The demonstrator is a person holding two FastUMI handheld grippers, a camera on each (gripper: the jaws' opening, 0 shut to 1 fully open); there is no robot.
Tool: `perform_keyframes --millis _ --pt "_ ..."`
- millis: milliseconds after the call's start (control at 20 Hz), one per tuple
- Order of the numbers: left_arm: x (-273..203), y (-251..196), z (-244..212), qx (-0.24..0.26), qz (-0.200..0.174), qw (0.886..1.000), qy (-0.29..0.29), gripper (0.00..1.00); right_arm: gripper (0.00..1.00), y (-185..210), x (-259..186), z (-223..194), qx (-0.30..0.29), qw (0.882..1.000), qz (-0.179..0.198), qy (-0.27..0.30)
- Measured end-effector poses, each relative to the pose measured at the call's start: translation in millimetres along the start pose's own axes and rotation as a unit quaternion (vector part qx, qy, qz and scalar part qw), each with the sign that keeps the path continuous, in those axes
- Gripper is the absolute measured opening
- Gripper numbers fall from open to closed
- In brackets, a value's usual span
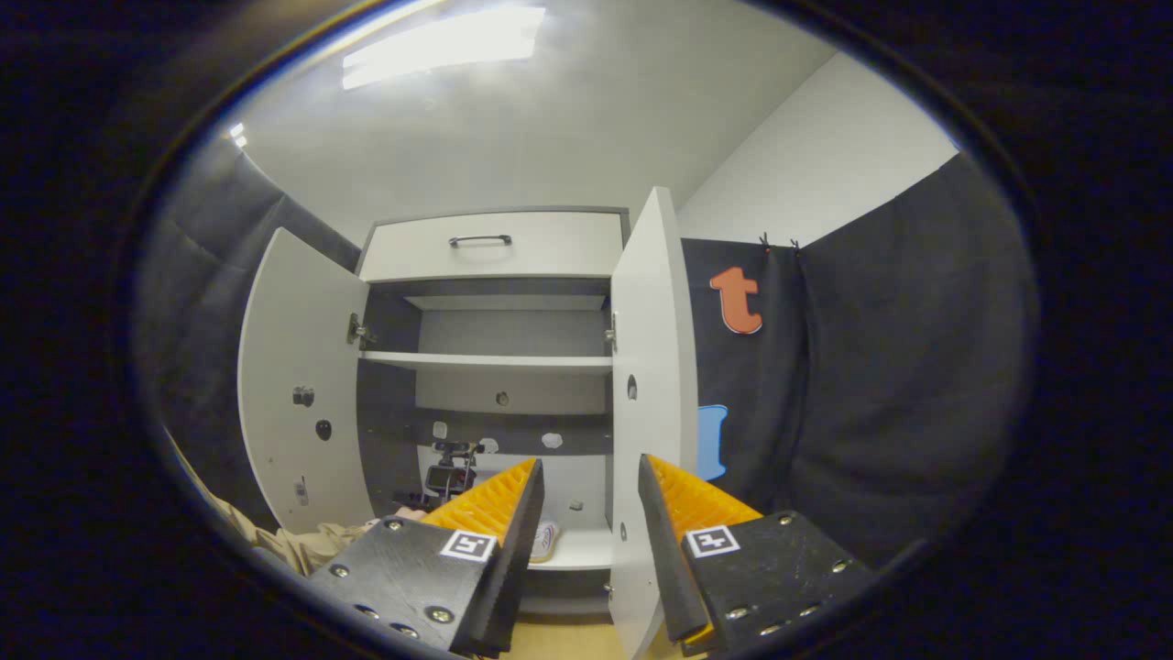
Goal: Grab one shoe with the right hand and put it into the shoe cabinet, grab the other shoe with the left hand and put it into the shoe cabinet; then close the right door with the right hand and the left door with the left hand.
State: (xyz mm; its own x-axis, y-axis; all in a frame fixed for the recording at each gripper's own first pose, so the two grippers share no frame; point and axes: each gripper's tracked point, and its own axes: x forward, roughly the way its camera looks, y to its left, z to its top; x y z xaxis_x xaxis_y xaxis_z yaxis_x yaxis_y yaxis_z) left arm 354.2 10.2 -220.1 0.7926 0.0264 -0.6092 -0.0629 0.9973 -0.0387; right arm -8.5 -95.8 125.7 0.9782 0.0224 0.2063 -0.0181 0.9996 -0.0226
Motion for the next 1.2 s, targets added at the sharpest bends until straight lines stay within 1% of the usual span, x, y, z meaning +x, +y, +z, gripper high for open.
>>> perform_keyframes --millis 50,100,150,200,250,300,350,400,450,600,700,750,800,850,900,950,1000,1050,1100,1150,1200 --pt "-7.5 0.1 8.2 0.008 0.002 1.0 -0.019 0.41 0.58 -7.3 -0.3 1.3 0.0 1.0 -0.006 0.0" --pt "-15.6 0.1 17.6 0.018 0.004 0.999 -0.038 0.53 0.58 -15.0 -0.4 3.3 0.001 1.0 -0.011 -0.001" --pt "-26.9 -1.6 26.5 0.028 0.006 0.998 -0.057 0.55 0.58 -22.5 0.2 4.4 0.002 1.0 -0.016 -0.002" --pt "-38.2 -3.5 35.0 0.033 0.007 0.997 -0.076 0.69 0.58 -30.3 1.2 4.4 0.001 1.0 -0.022 -0.001" --pt "-53.3 -5.9 41.4 0.035 0.007 0.995 -0.093 0.75 0.58 -38.5 1.6 3.9 0.0 1.0 -0.026 -0.001" --pt "-66.1 -11.1 46.5 0.034 0.003 0.994 -0.108 0.86 0.58 -46.9 3.5 2.2 -0.002 1.0 -0.031 0.0" --pt "-80.6 -16.4 50.0 0.035 -0.001 0.992 -0.121 0.93 0.58 -55.4 6.1 -0.6 -0.003 0.999 -0.036 0.003" --pt "-96.3 -21.4 53.2 0.035 -0.004 0.99 -0.133 0.95 0.61 -62.6 8.2 -4.9 -0.004 0.999 -0.038 0.007" --pt "-111.4 -27.3 55.8 0.035 -0.008 0.989 -0.144 0.97 0.61 -71.0 10.7 -9.9 -0.007 0.999 -0.041 0.012" --pt "-159.9 -48.6 66.6 0.038 -0.026 0.981 -0.187 0.97 0.75 -97.0 21.0 -24.6 -0.019 0.998 -0.051 0.027" --pt "-194.0 -61.0 72.4 0.045 -0.032 0.975 -0.217 0.97 0.89 -113.0 28.6 -40.6 -0.021 0.997 -0.056 0.045" --pt "-210.9 -65.5 74.3 0.047 -0.034 0.971 -0.231 0.97 0.9 -117.1 32.5 -48.4 -0.017 0.997 -0.052 0.054" --pt "-226.5 -69.5 75.9 0.046 -0.036 0.968 -0.244 0.97 0.95 -120.9 36.7 -56.2 -0.011 0.997 -0.048 0.064" --pt "-240.2 -73.3 75.9 0.044 -0.039 0.965 -0.254 0.97 0.95 -123.4 40.1 -64.5 -0.007 0.996 -0.045 0.074" --pt "-253.5 -76.2 75.7 0.042 -0.041 0.963 -0.262 0.94 0.96 -127.9 41.9 -73.5 -0.003 0.996 -0.042 0.082" --pt "-265.6 -77.2 75.7 0.042 -0.04 0.961 -0.27 0.95 0.92 -130.1 44.0 -79.6 0.0 0.995 -0.036 0.089" --pt "-276.4 -76.5 74.4 0.045 -0.035 0.96 -0.274 0.97 0.92 -128.3 45.8 -84.6 0.003 0.995 -0.027 0.095" --pt "-284.2 -74.2 70.2 0.048 -0.028 0.96 -0.274 0.93 0.92 -125.7 46.3 -90.9 0.006 0.995 -0.016 0.102" --pt "-291.2 -74.2 66.7 0.049 -0.024 0.96 -0.275 0.93 0.96 -123.5 47.1 -95.8 0.007 0.994 -0.006 0.11" --pt "-298.0 -75.9 62.8 0.048 -0.024 0.96 -0.275 0.93 0.92 -123.2 47.9 -98.4 0.005 0.994 -0.002 0.114" --pt "-304.1 -78.1 58.7 0.045 -0.027 0.96 -0.275 0.94 0.95 -123.2 50.0 -100.0 0.004 0.993 0.005 0.116"
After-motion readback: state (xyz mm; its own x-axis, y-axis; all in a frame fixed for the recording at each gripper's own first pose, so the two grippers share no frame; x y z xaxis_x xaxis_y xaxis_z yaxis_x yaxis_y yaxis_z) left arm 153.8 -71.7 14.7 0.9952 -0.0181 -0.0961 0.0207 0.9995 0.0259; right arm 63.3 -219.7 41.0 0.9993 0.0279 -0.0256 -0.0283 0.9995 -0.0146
